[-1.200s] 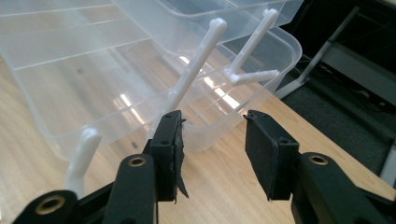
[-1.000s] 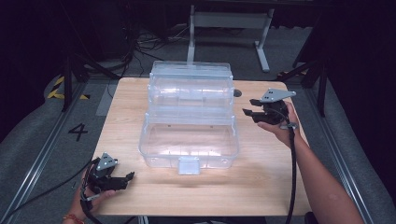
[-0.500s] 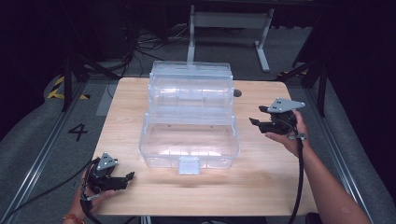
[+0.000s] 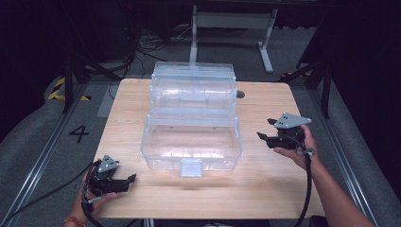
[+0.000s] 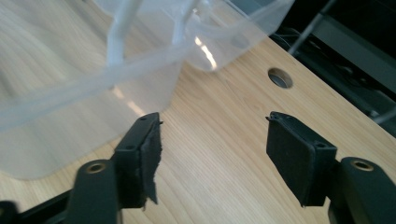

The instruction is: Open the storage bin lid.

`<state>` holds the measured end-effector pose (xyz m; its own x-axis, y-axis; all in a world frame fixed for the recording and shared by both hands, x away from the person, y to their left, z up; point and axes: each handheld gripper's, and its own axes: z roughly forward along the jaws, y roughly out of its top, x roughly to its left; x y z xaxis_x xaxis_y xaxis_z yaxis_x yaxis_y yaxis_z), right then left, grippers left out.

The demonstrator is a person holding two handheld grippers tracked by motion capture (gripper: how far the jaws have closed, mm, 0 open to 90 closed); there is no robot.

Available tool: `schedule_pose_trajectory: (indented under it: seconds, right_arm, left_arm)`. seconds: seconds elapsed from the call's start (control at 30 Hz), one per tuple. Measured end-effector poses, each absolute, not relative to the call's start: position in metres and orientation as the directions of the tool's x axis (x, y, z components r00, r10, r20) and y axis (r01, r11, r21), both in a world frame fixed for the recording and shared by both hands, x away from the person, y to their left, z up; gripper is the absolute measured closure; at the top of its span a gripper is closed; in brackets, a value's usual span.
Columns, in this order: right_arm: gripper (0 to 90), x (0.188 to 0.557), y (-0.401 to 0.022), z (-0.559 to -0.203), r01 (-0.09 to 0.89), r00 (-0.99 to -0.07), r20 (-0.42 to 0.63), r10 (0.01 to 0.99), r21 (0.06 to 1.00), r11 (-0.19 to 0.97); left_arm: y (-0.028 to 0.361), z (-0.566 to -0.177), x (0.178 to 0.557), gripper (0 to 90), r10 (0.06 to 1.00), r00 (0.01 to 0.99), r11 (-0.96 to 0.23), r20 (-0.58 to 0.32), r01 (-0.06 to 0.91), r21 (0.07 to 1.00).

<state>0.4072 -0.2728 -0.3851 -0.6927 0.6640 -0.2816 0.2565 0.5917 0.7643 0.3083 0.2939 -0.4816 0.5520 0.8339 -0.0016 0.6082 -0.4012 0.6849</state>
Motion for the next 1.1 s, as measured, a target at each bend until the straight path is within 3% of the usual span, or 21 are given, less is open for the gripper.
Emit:
schedule_pose_trajectory:
  seconds: [0.63, 1.07, 1.1]
  right_arm:
    - [28.6, 0.374, -0.302, -0.435, 0.297, -0.673, -0.3, 0.676, 0.727, 0.619]
    - [27.1, 0.367, -0.337, -0.447, 0.459, -0.633, -0.14, 0.762, 0.724, 0.514]
    - [27.6, 0.368, -0.343, -0.453, 0.506, -0.621, -0.076, 0.78, 0.722, 0.472]
  left_arm:
    - [0.294, -0.482, 0.308, 14.9, 0.835, 0.55, -0.399, -0.002, 0.609, 0.685]
    - [0.294, -0.482, 0.308, 14.9, 0.837, 0.548, -0.398, -0.002, 0.611, 0.685]
    - [0.294, -0.482, 0.308, 14.9, 0.836, 0.549, -0.399, -0.001, 0.61, 0.685]
